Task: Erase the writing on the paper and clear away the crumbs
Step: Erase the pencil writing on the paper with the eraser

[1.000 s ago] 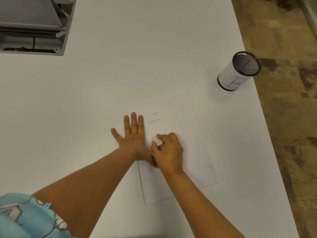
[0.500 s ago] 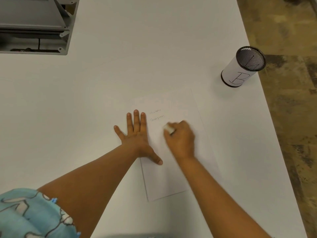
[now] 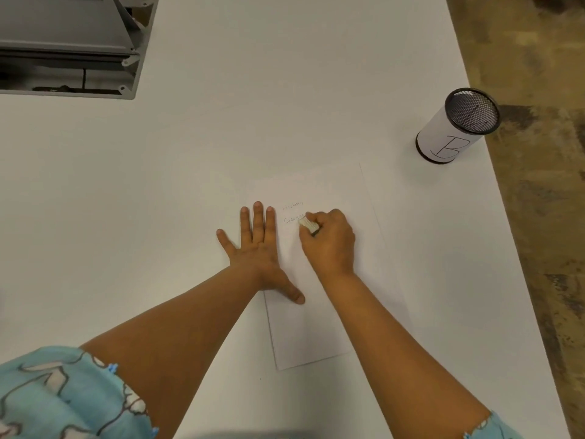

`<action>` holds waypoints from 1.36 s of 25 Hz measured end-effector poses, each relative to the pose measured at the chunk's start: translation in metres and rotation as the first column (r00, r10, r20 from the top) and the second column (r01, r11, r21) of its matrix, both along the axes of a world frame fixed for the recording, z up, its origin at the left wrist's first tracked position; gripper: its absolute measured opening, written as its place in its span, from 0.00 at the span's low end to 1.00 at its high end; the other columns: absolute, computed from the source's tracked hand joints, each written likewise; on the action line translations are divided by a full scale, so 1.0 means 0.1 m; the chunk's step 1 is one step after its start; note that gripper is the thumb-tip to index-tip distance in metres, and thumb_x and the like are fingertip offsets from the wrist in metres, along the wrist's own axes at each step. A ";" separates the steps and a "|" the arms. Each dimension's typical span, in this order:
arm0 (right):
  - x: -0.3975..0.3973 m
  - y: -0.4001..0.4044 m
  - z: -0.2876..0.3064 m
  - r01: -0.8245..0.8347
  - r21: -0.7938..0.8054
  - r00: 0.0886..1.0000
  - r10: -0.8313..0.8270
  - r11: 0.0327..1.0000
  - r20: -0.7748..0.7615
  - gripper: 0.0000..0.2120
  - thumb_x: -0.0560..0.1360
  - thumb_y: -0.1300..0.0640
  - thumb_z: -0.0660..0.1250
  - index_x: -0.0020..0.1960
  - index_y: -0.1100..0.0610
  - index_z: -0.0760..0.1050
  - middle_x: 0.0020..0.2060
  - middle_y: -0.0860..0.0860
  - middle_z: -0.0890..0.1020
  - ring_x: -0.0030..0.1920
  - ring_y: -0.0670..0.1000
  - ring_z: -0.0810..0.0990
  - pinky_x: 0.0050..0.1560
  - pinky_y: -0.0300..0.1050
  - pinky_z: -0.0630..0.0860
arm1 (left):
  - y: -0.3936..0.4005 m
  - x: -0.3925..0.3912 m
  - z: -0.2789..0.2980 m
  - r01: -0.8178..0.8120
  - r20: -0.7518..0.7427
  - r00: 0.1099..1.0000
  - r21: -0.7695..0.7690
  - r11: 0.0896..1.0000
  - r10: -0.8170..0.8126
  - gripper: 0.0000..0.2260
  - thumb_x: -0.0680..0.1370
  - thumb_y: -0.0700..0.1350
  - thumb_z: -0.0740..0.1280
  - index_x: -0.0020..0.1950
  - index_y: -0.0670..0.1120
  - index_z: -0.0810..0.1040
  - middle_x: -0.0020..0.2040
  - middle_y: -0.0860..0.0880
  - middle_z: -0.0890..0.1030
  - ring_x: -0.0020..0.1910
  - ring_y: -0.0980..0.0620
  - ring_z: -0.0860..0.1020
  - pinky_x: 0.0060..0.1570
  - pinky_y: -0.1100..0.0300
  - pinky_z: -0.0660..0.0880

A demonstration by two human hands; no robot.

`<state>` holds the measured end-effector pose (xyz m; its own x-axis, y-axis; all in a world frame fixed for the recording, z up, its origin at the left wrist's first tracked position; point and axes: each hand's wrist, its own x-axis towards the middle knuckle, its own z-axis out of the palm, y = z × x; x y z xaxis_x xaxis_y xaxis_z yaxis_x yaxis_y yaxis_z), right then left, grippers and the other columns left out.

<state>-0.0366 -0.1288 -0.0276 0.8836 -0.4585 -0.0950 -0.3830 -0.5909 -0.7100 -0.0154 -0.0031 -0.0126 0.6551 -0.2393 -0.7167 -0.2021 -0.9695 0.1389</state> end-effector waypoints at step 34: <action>-0.04 0.14 0.01 -0.178 -0.007 0.983 0.178 0.984 0.035 0.13 0.72 0.57 0.67 0.55 0.59 0.77 0.47 0.55 0.77 0.44 0.52 0.78 0.43 0.37 0.72 | 0.01 -0.01 -0.03 0.027 0.036 0.999 -0.015 1.000 -0.026 0.69 0.50 0.74 0.70 0.57 0.49 0.14 0.66 0.46 0.18 0.63 0.44 0.19 0.60 0.30 0.31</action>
<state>-0.0408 -0.1150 -0.0270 0.9539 -0.2937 -0.0612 -0.2463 -0.6499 -0.7190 -0.0166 -0.0021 -0.0159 0.6735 -0.2675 -0.6891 -0.2329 -0.9615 0.1457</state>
